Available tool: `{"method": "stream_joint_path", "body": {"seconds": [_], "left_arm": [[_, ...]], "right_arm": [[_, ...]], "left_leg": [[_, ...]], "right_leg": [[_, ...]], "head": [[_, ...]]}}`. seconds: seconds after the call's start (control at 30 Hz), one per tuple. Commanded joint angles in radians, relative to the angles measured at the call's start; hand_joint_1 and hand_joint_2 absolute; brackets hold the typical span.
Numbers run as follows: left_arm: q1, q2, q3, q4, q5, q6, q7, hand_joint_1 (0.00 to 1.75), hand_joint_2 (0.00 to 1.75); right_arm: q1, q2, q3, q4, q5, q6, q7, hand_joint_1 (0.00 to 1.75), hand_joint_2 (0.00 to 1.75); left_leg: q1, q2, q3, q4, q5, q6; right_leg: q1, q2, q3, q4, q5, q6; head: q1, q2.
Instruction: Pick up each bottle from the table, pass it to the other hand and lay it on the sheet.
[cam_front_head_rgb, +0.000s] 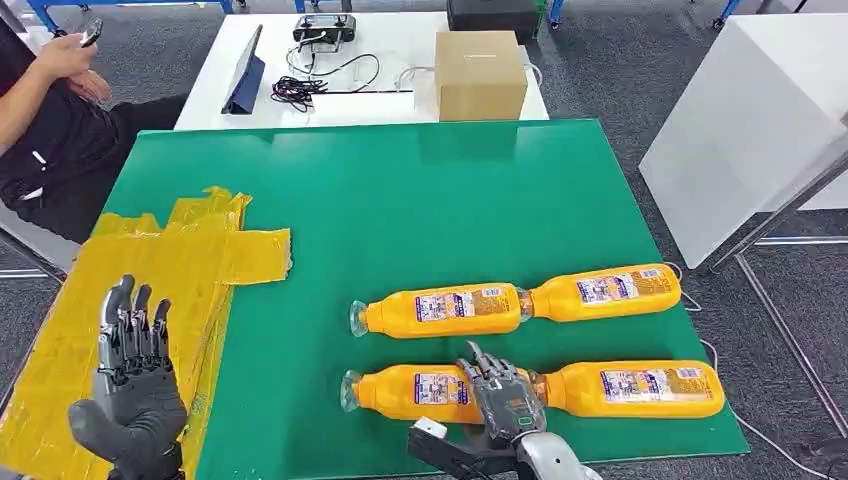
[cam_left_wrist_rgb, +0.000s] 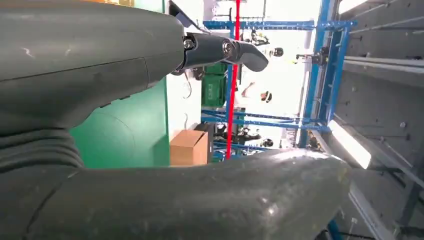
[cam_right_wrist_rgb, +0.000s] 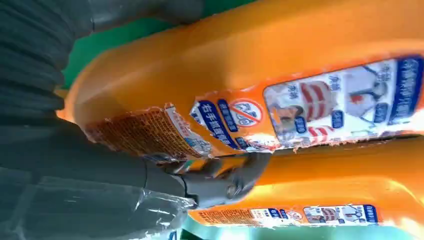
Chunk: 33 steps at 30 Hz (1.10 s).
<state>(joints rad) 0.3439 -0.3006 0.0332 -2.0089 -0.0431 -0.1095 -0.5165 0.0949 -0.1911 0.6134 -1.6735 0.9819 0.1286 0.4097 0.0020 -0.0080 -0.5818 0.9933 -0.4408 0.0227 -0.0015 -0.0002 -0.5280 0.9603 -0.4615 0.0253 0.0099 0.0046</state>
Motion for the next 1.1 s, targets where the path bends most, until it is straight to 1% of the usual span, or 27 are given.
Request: {"method": "stream_joint_path", "body": {"seconds": [0.03,0.17,0.27,0.3,0.33,0.4,0.43,0.47,0.5,0.53,0.57,0.6,0.63,0.7,0.77,0.8,0.87,0.9,0.93,1.0,1.03,1.07,1.1], "left_arm": [[-0.022,-0.01,0.04,0.029,0.013,-0.013,-0.001,0.0,0.0],[-0.022,-0.01,0.04,0.029,0.013,-0.013,-0.001,0.0,0.0],[-0.022,-0.01,0.04,0.029,0.013,-0.013,-0.001,0.0,0.0],[-0.022,-0.01,0.04,0.03,0.013,-0.013,-0.001,0.0,0.0],[-0.022,-0.01,0.041,0.031,0.017,-0.015,-0.002,0.0,0.0],[-0.022,-0.011,0.041,0.032,0.018,-0.017,0.0,0.0,0.0],[-0.022,-0.013,0.04,0.032,0.017,-0.015,0.0,0.0,0.0],[-0.022,-0.023,0.044,0.032,0.015,0.0,0.002,0.0,0.0],[-0.024,-0.029,0.045,0.032,0.017,0.008,0.003,0.0,0.0],[-0.024,-0.037,0.042,0.038,0.032,0.02,0.016,0.0,0.0],[-0.022,-0.037,0.034,0.053,0.033,0.023,0.016,0.0,0.0],[-0.024,-0.036,0.024,0.066,0.039,0.026,0.018,0.0,0.0],[-0.028,-0.028,0.006,0.082,0.055,0.031,0.022,0.0,1.75],[-0.033,-0.025,-0.013,0.1,0.053,0.049,0.027,0.0,1.75],[-0.033,-0.025,-0.013,0.1,0.053,0.049,0.027,0.0,1.75],[-0.033,-0.025,-0.013,0.1,0.053,0.049,0.027,0.0,1.75],[-0.032,-0.02,-0.016,0.097,0.055,0.053,0.028,0.0,1.75],[-0.032,-0.018,-0.016,0.095,0.056,0.055,0.028,0.0,1.75],[-0.032,-0.018,-0.016,0.095,0.056,0.055,0.028,0.0,1.75],[-0.032,-0.018,-0.016,0.095,0.056,0.055,0.028,0.0,1.75],[-0.031,-0.014,-0.022,0.095,0.063,0.061,0.039,0.0,1.75],[-0.034,0.017,-0.051,0.109,0.099,0.072,0.061,0.0,1.75],[-0.034,0.031,-0.064,0.119,0.123,0.079,0.063,0.0,1.75]], "right_arm": [[-0.034,-0.002,0.0,0.1,-0.022,0.012,-0.011,1.75,1.75],[-0.034,-0.002,0.0,0.1,-0.022,0.012,-0.011,1.75,1.75],[-0.034,-0.002,0.0,0.1,-0.022,0.012,-0.011,1.75,1.75],[-0.034,-0.001,-0.002,0.098,-0.025,0.009,-0.014,1.75,1.75],[-0.031,0.006,-0.009,0.096,-0.035,-0.004,-0.023,1.75,1.75],[-0.024,0.025,-0.025,0.086,-0.061,-0.04,-0.047,1.75,1.75],[-0.021,0.034,-0.031,0.079,-0.066,-0.056,-0.053,1.75,1.75],[-0.014,0.056,-0.045,0.063,-0.087,-0.107,-0.088,1.75,1.75],[-0.01,0.069,-0.051,0.054,-0.108,-0.132,-0.115,1.75,1.75],[-0.001,0.092,-0.059,0.032,-0.132,-0.187,-0.184,1.75,1.75],[0.014,0.107,-0.061,0.012,-0.173,-0.235,-0.269,1.75,1.75],[0.024,0.128,-0.067,-0.003,-0.254,-0.264,-0.364,1.75,1.75],[0.032,0.161,-0.075,-0.027,-0.33,-0.299,-0.475,1.75,1.75],[0.035,0.183,-0.067,-0.045,-0.338,-0.301,-0.48,1.75,1.75],[0.035,0.183,-0.067,-0.045,-0.338,-0.301,-0.48,1.75,1.75],[0.035,0.183,-0.067,-0.045,-0.338,-0.301,-0.48,1.75,1.75],[0.034,0.181,-0.07,-0.039,-0.338,-0.303,-0.48,1.75,1.75],[0.034,0.179,-0.071,-0.036,-0.338,-0.302,-0.481,1.75,1.75],[0.034,0.179,-0.071,-0.036,-0.338,-0.302,-0.481,1.75,1.75],[0.034,0.179,-0.071,-0.036,-0.338,-0.302,-0.481,1.75,1.75],[0.031,0.176,-0.07,-0.037,-0.373,-0.303,-0.519,1.75,1.75],[0.028,0.194,-0.078,-0.04,-0.392,-0.33,-0.584,1.75,1.75],[0.026,0.203,-0.08,-0.043,-0.408,-0.336,-0.604,1.75,1.75]], "left_leg": [[0.0,0.001,0.002,-0.001,0.0,0.0],[0.001,0.0,0.004,-0.002,0.0,-0.001],[0.0,0.0,0.002,-0.001,0.0,0.0],[0.0,0.001,0.003,-0.001,0.0,-0.001],[0.0,0.0,0.003,-0.001,0.0,-0.001],[0.001,0.001,0.006,-0.002,-0.001,-0.001],[0.0,0.0,0.002,-0.001,0.0,-0.001],[0.001,0.0,0.004,-0.001,0.0,-0.001],[0.0,0.0,0.003,-0.001,0.0,-0.001],[0.0,0.0,0.002,-0.001,0.0,-0.001],[0.001,0.0,0.003,-0.001,-0.001,-0.001],[0.0,0.0,0.002,-0.001,0.0,-0.001],[0.0,0.0,0.001,-0.001,0.0,-0.001],[0.0,0.0,0.002,-0.001,0.0,-0.001],[0.0,0.0,0.001,-0.001,0.0,-0.001],[0.001,0.0,0.003,-0.001,-0.001,-0.001],[0.001,-0.001,0.001,-0.001,0.0,-0.001],[0.002,0.0,0.006,-0.001,-0.001,-0.002],[0.001,0.0,0.002,-0.001,0.0,-0.001],[0.001,0.001,0.003,-0.001,-0.001,-0.001],[0.001,0.0,0.002,-0.001,-0.001,-0.001],[0.002,0.001,0.006,-0.001,-0.002,-0.002],[0.001,0.0,0.003,-0.001,-0.001,-0.002]], "right_leg": [[0.0,0.0,0.002,-0.002,0.0,0.0],[0.001,0.0,0.005,-0.003,0.0,0.0],[0.0,0.0,0.002,-0.001,0.0,0.0],[0.0,0.0,0.004,-0.002,0.0,0.0],[0.0,0.0,0.003,-0.002,0.0,0.0],[0.001,0.0,0.007,-0.003,0.0,0.0],[0.0,0.0,0.003,-0.001,0.0,0.0],[0.001,0.0,0.005,-0.002,0.0,0.0],[0.0,0.0,0.003,-0.002,0.0,0.0],[0.0,0.0,0.001,-0.001,0.0,0.0],[0.001,0.0,0.004,-0.001,0.0,0.0],[0.0,-0.001,0.002,-0.001,0.0,0.0],[0.0,-0.001,0.001,0.0,0.0,0.0],[0.0,0.0,0.002,-0.001,-0.001,0.0],[0.0,-0.001,0.001,-0.001,0.0,0.0],[0.001,-0.001,0.003,-0.001,-0.001,-0.001],[0.0,-0.001,0.001,-0.001,-0.001,-0.001],[0.001,-0.001,0.007,-0.003,-0.002,0.0],[0.0,0.0,0.002,-0.001,-0.001,-0.001],[0.001,0.0,0.003,-0.002,-0.001,-0.001],[0.0,0.0,0.002,-0.001,-0.001,-0.001],[0.001,0.0,0.007,-0.003,-0.002,-0.001],[0.001,-0.001,0.003,-0.002,-0.001,-0.001]], "head": [[0.0,0.0],[0.0,0.0],[0.0,0.0],[0.0,0.0],[0.0,0.0],[0.0,0.0],[0.0,0.0],[0.0,0.0],[0.0,0.0],[0.0,0.0],[0.0,0.0],[0.0,0.0],[0.001,0.0],[0.0,0.0],[0.0,0.0],[0.0,0.0],[0.0,0.0],[0.0,0.0],[0.0,0.0],[0.0,0.0],[0.0,0.0],[0.0,0.0],[0.0,0.0]]}}
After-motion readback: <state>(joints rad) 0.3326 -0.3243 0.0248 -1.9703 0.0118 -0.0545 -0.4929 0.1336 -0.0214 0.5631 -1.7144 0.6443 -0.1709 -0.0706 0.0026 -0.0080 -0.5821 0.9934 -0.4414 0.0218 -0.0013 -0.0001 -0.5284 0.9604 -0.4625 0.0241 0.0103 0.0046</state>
